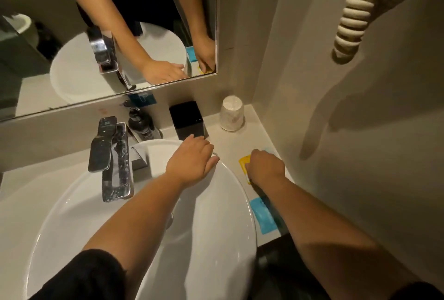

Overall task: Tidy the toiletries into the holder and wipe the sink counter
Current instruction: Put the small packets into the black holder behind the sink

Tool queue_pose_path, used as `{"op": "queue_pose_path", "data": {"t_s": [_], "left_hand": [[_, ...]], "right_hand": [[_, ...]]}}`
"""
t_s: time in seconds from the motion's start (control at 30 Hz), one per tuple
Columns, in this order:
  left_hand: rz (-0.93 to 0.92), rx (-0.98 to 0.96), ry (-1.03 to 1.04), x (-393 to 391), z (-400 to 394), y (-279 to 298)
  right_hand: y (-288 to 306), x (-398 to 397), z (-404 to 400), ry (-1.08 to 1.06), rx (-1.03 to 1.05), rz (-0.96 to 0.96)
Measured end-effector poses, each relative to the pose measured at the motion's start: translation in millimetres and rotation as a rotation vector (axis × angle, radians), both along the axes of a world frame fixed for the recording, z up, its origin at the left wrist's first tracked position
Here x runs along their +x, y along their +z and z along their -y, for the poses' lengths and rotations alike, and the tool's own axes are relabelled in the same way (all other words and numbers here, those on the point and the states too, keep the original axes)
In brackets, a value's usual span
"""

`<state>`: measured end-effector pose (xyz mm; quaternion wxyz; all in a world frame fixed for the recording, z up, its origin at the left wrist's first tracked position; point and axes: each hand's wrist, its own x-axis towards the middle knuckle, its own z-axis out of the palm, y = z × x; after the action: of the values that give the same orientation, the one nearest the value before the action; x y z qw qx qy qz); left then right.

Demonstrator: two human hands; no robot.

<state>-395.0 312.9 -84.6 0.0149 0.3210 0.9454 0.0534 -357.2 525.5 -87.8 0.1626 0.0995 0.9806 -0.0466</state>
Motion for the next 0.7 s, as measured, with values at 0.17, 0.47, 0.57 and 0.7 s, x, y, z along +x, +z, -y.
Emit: {"op": "queue_pose_path", "data": {"t_s": [0.17,0.47,0.57,0.7], "left_hand": [[0.002,0.022,-0.01,0,3,-3],[-0.034,0.022,-0.02,-1,5,-4],[-0.038,0.023,-0.015,1,4,-2],[-0.053,0.045,-0.007,4,3,0]], "right_hand": [[-9,-3,7,-0.167,-0.177,0.009],[47,72,-25,-0.397,-0.668,0.043],[27,107,-14,-0.323,-0.521,0.13],[8,117,-4,-0.237,-0.305,0.062]]}}
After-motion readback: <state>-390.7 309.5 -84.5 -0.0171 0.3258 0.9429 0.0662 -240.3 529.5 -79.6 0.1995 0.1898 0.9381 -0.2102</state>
